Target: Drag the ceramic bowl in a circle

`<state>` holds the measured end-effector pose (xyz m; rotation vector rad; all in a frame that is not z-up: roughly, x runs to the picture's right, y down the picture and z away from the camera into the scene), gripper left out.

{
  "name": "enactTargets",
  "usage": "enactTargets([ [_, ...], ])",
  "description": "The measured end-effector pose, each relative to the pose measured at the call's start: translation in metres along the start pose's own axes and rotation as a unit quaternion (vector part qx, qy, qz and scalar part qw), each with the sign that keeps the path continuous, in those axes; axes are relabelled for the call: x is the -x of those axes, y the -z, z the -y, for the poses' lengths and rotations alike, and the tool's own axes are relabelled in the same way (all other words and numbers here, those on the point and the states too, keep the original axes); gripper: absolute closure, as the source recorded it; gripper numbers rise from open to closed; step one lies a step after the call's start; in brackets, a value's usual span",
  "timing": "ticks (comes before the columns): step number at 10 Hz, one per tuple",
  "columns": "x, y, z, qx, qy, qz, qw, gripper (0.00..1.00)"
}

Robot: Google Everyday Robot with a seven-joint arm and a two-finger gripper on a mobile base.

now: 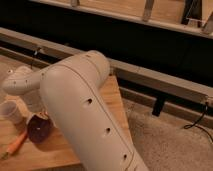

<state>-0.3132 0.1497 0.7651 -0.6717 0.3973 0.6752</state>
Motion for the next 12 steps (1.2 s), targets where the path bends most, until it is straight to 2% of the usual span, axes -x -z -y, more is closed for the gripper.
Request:
enactTargets([
  [2, 0.000, 0.000, 0.000, 0.000, 0.000, 0.000, 1.0000, 1.00],
  [4, -0.010, -0.002, 0.004, 0.001, -0.008, -0.003, 1.0000, 1.00],
  [5, -0.027, -0.005, 0.010, 0.004, -0.025, -0.006, 0.9997, 0.98],
  [6, -0.053, -0.007, 0.021, 0.011, -0.059, -0.008, 0.9982, 0.89],
  [7, -0.067, -0.004, 0.030, 0.018, -0.087, -0.004, 0.9961, 0.82],
  [8, -0.085, 0.008, 0.048, 0.031, -0.138, 0.012, 0.9899, 0.72],
  [9, -0.099, 0.030, 0.072, 0.045, -0.195, 0.037, 0.9791, 0.60],
  [11, -0.107, 0.076, 0.102, 0.060, -0.249, 0.081, 0.9632, 0.42],
  [12, -0.111, 0.093, 0.112, 0.064, -0.261, 0.095, 0.9586, 0.34],
])
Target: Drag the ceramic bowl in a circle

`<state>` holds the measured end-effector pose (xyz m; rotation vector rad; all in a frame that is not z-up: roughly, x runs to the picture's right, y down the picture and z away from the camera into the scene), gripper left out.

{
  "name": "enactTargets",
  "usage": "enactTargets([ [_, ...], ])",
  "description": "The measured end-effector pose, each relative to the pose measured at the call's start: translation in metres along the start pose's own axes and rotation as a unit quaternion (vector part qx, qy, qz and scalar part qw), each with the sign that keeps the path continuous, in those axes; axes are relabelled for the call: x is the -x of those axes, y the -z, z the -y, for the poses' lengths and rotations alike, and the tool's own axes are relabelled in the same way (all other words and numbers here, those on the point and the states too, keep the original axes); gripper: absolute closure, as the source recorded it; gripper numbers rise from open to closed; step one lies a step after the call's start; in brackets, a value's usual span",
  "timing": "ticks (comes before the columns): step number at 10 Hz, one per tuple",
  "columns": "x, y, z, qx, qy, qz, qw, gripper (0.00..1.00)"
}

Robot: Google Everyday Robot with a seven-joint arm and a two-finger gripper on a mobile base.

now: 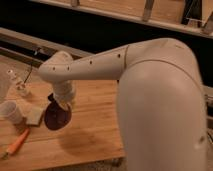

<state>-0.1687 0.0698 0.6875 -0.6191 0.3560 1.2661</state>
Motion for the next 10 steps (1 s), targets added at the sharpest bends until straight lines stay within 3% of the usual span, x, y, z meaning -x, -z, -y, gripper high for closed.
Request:
enactTargets([
  [1, -0.004, 0.011, 0.009, 0.001, -0.001, -0.003, 1.0000, 0.23],
  [3, -0.026, 0.005, 0.010, 0.000, 0.011, -0.030, 0.9995, 0.20],
  [7, -0.079, -0.043, 0.015, 0.013, 0.006, -0.105, 0.9944, 0.20],
  [10, -0.091, -0.077, 0.028, 0.020, -0.022, -0.127, 0.9915, 0.20],
])
